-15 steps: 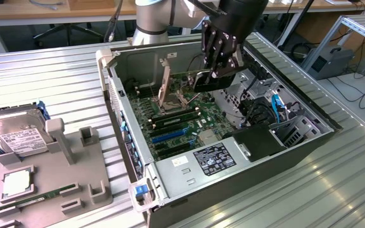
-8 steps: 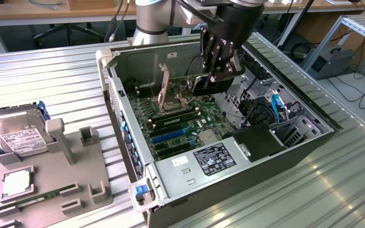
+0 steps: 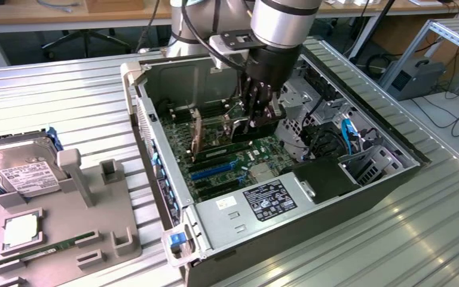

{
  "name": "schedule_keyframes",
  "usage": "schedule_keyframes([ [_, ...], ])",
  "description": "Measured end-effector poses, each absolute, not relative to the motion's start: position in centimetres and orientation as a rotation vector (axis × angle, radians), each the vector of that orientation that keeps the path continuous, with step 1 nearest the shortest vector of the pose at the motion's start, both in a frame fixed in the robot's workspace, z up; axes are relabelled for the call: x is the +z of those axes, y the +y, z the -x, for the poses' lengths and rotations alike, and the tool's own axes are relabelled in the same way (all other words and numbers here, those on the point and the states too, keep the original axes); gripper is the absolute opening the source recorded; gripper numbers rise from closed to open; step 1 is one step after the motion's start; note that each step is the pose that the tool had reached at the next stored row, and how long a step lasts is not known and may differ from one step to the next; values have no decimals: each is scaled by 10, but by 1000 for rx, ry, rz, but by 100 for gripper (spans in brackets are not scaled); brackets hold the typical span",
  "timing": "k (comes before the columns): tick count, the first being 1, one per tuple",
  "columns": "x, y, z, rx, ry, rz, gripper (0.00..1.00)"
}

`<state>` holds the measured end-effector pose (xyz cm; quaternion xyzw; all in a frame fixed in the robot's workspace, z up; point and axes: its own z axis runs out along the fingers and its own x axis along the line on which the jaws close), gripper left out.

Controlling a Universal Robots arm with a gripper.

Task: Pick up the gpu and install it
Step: 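Insert the gpu into the slot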

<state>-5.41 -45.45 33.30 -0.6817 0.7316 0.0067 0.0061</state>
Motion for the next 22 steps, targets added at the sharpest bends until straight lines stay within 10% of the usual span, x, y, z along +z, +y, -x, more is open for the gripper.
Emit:
schedule_keyframes([
  [22, 303, -448, 63, 21, 2215, 2212, 27],
])
